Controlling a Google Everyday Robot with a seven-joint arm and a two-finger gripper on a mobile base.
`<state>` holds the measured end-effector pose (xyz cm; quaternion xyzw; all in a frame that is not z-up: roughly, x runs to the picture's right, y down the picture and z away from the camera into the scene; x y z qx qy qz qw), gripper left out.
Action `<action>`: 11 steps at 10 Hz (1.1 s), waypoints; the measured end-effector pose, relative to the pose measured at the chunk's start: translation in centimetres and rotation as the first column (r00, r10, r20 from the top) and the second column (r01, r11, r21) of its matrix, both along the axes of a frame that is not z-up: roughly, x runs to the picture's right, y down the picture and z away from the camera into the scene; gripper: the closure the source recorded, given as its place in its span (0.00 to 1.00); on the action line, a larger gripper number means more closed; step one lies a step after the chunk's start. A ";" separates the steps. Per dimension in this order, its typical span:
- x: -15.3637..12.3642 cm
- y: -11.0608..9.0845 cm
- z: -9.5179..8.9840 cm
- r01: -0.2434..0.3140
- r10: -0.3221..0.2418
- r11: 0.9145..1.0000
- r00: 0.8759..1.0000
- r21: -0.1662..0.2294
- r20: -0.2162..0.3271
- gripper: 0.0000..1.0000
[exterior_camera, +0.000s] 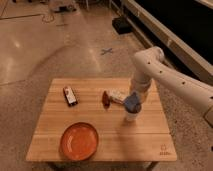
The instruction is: Place the white sponge in the ceramic cup
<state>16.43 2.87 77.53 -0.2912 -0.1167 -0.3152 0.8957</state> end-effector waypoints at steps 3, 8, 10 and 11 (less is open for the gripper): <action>-0.9 0.1 0.5 0.025 -0.025 1.000 1.000 0.003 -0.002 0.43; -1.1 -0.4 1.7 0.041 -0.041 0.999 0.999 0.017 -0.019 0.40; -1.0 -0.6 2.6 0.033 -0.032 0.999 0.999 0.015 -0.025 0.51; 0.2 -0.2 3.0 0.022 -0.021 1.000 0.999 0.010 -0.039 0.58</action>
